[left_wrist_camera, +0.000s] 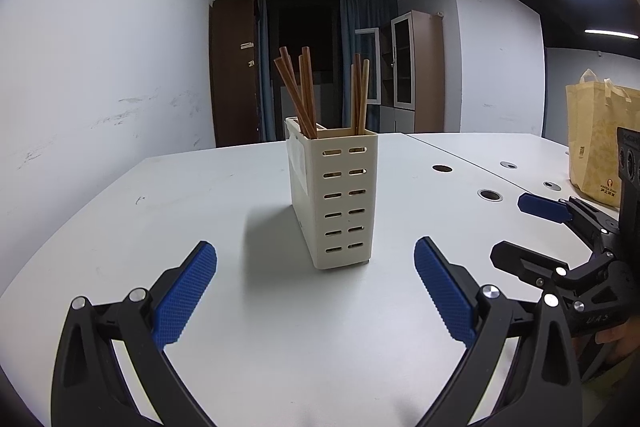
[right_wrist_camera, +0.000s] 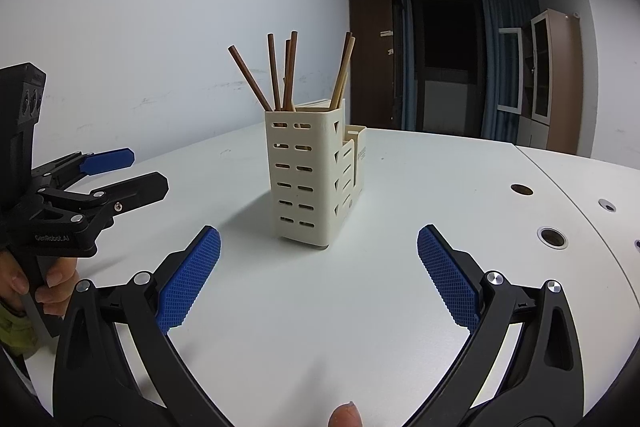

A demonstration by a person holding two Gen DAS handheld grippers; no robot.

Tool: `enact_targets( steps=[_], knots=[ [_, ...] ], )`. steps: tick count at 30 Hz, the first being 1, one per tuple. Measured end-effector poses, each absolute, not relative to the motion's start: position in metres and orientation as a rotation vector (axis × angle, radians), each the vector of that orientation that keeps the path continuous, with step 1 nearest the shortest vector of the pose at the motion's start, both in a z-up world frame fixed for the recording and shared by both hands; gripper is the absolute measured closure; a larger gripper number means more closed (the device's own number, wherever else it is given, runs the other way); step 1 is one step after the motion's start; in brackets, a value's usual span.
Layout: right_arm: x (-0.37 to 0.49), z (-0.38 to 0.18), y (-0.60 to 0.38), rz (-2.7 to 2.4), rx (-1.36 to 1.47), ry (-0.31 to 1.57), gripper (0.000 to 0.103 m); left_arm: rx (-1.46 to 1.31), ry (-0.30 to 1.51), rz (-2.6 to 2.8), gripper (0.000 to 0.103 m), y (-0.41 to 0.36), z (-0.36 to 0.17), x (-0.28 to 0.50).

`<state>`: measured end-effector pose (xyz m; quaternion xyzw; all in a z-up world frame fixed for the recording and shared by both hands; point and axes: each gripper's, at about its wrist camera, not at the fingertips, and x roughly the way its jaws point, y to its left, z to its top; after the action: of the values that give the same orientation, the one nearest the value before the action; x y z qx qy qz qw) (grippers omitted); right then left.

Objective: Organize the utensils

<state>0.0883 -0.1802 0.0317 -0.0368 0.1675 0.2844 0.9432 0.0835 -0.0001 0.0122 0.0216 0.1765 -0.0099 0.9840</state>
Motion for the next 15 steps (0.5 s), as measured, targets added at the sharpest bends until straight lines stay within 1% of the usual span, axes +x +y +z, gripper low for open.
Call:
enact_targets(
  steps=[15],
  knots=[
    [0.0869, 0.0301, -0.1805, 0.582, -0.08, 0.342, 0.008, 0.042, 0.355, -0.017, 0.006, -0.0015, 0.0115, 0.0848]
  ],
)
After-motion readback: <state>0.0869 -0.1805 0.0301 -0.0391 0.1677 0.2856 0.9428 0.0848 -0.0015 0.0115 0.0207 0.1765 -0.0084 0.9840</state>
